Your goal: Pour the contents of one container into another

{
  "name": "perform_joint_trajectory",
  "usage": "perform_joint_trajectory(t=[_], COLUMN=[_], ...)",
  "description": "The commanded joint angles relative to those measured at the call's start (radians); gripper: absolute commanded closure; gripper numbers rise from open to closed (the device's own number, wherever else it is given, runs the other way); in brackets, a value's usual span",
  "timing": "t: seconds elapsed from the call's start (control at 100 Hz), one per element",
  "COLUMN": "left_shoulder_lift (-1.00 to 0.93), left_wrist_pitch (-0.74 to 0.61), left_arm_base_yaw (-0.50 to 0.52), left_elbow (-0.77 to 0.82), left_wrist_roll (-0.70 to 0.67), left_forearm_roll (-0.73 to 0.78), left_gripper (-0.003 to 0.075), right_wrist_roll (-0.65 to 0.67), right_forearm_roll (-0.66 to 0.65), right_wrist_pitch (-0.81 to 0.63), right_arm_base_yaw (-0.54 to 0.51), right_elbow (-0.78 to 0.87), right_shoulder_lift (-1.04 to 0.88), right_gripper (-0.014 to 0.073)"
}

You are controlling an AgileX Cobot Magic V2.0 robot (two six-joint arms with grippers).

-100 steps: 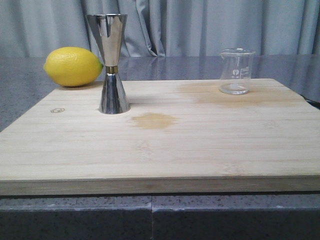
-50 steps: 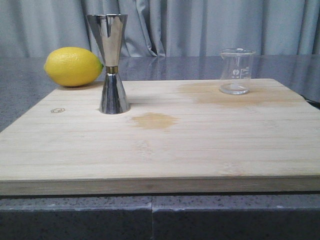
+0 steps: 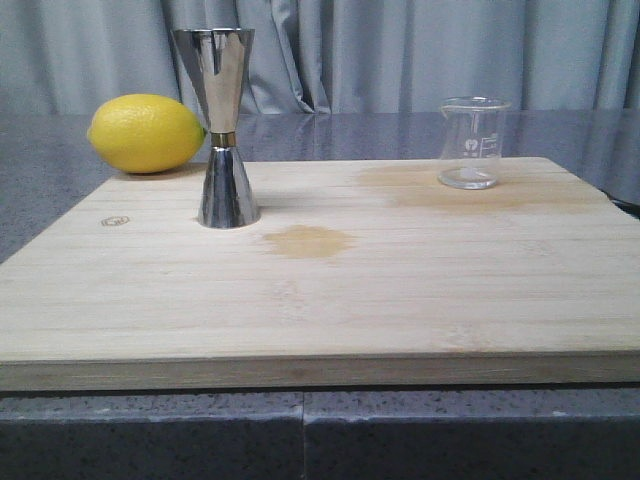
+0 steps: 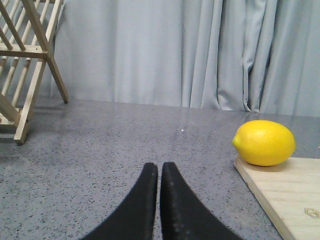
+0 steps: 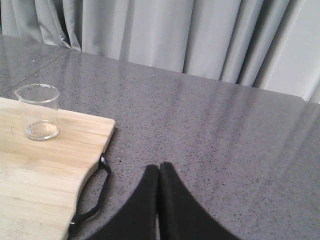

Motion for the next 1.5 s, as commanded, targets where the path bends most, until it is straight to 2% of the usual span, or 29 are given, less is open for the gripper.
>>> perform_joint_trajectory(t=[0.0, 0.42, 0.52, 0.62, 0.67, 0.81, 0.93, 1.19, 1.49], left_shoulder_lift=[-0.021, -0.021, -0.021, -0.021, -0.021, -0.021, -0.021, -0.021, -0.021], left_wrist_pitch=[-0.072, -0.072, -0.072, -0.072, -0.072, -0.072, -0.072, -0.072, -0.072], left_arm_base_yaw=[-0.008, -0.008, -0.008, -0.008, -0.008, -0.008, -0.008, -0.008, -0.008], left_elbow=[0.029, 0.029, 0.029, 0.029, 0.029, 0.029, 0.029, 0.029, 0.029], left_wrist_roll=[-0.012, -0.012, -0.012, -0.012, -0.012, -0.012, -0.012, -0.012, -0.012], left_forearm_roll=[-0.001, -0.001, -0.001, -0.001, -0.001, -0.001, -0.001, -0.001, -0.001], left_gripper=[0.0739, 0.0739, 0.0739, 0.0739, 0.0739, 0.0739, 0.0739, 0.0739, 0.0739], right_wrist_roll=[0.001, 0.001, -0.004, -0.031, -0.076, -0.124, -0.124, -0.124, -0.124], right_forearm_roll=[-0.016, -0.016, -0.016, 0.073, 0.153, 0.253, 0.272, 0.352, 0.362], right_wrist_pitch=[-0.076, -0.08, -0.121, -0.184, -0.221, -0.34, -0.373, -0.388, -0.387], right_arm_base_yaw=[-0.003, -0.003, -0.005, -0.036, -0.07, -0.188, -0.249, -0.267, -0.267], right_elbow=[-0.026, -0.012, 0.012, 0.047, 0.069, 0.146, 0.207, 0.323, 0.365], right_shoulder_lift=[0.008, 0.008, 0.008, 0.008, 0.008, -0.003, -0.064, -0.166, -0.199], right_gripper=[0.0665, 0.0665, 0.0665, 0.0666, 0.0665, 0.0665, 0.0665, 0.0665, 0.0666])
